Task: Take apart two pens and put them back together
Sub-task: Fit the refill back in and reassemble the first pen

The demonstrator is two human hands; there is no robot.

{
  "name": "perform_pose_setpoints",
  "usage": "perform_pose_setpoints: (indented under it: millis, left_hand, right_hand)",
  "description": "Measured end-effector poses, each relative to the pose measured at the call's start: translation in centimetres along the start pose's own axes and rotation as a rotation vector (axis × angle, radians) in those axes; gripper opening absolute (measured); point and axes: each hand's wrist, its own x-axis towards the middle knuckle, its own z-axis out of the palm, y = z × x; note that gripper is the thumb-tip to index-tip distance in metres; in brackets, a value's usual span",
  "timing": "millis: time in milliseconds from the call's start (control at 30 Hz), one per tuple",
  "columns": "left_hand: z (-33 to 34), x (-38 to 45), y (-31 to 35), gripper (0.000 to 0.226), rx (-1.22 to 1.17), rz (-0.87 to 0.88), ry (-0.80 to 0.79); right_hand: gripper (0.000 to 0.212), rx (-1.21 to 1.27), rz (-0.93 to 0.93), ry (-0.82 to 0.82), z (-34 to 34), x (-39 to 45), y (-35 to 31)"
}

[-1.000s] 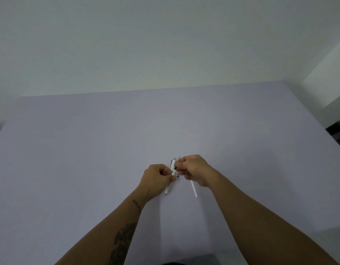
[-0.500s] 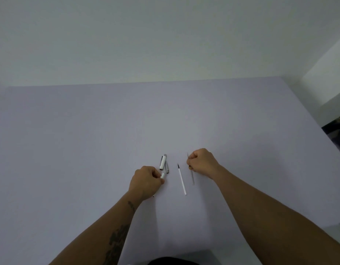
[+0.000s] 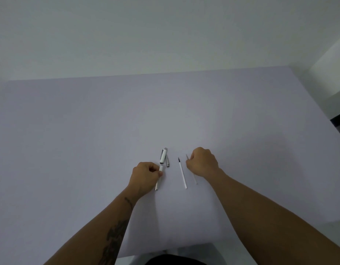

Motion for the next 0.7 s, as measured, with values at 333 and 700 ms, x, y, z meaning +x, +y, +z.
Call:
perform_pose_setpoints:
  millis: [333, 700]
  left_hand:
    - [-1.0, -0.7, -0.2, 0.012, -0.085, 0.035, 0.005]
    - [-2.6, -1.6, -1.6, 0.011, -0.028, 0.056, 0.007]
  right_hand:
    - [0.021, -0.138, -0.091, -0.003, 2.2, -2.7, -2.3]
    - [0.022, -0.142, -0.088, 0.027, 3.4, -3.9, -2.6]
